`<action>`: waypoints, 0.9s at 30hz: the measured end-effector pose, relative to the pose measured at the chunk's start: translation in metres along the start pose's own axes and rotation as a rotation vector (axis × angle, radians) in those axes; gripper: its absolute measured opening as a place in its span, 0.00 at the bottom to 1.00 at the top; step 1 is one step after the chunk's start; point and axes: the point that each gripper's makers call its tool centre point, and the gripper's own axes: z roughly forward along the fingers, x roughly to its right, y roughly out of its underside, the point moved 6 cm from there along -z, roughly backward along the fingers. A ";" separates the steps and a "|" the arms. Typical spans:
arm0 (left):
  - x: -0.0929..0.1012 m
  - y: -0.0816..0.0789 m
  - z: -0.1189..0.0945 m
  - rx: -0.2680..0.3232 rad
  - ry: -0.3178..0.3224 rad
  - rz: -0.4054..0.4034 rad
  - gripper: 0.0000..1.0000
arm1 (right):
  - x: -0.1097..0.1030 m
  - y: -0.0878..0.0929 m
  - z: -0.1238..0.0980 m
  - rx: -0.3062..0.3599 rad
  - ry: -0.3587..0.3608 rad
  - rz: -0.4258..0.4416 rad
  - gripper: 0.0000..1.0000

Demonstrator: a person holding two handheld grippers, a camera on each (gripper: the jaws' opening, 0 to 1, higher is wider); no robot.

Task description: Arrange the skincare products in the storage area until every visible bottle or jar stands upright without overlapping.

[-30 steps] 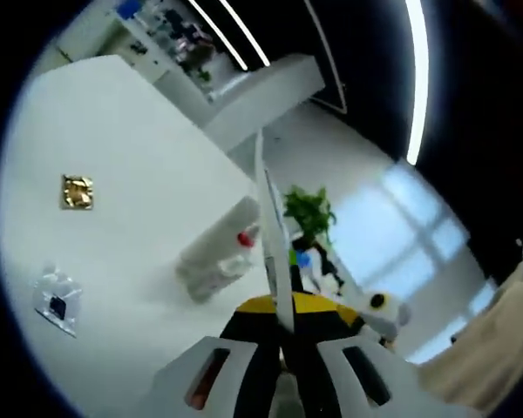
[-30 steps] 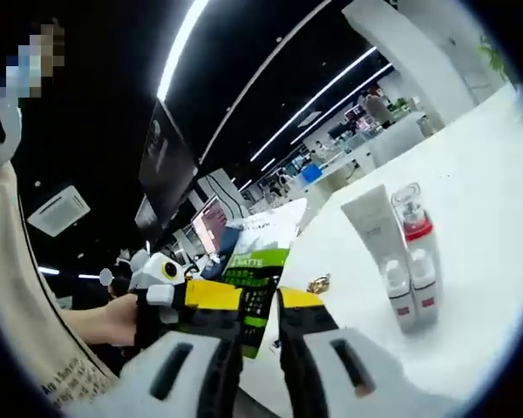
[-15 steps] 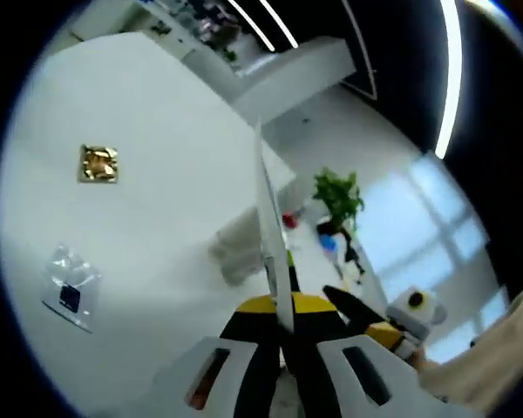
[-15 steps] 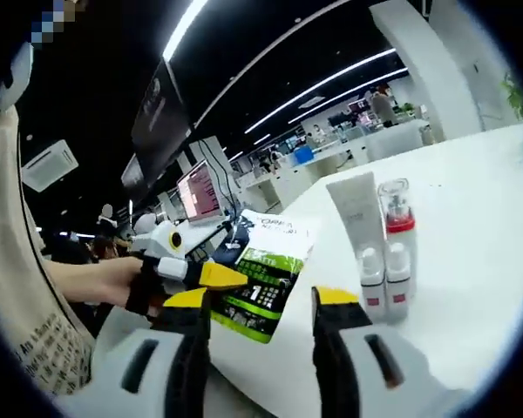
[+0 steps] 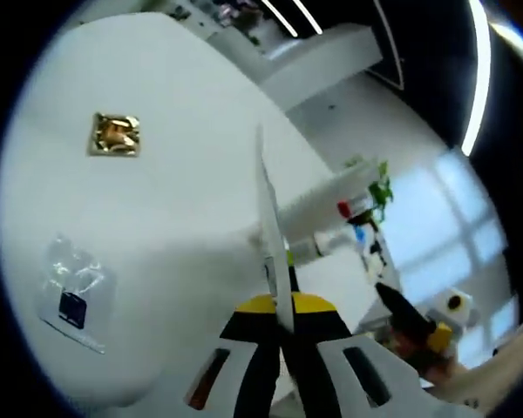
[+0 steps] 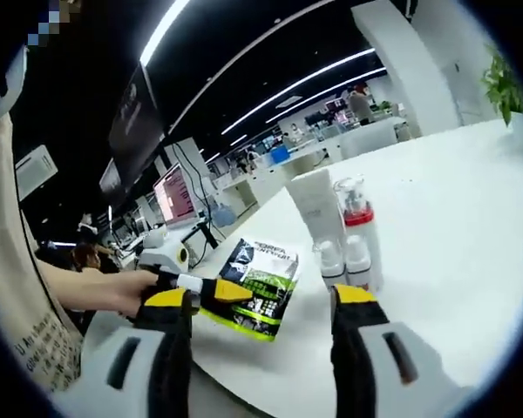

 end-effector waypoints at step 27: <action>-0.035 0.006 0.035 -0.064 -0.136 0.029 0.00 | 0.003 0.003 0.002 -0.021 0.028 0.027 0.69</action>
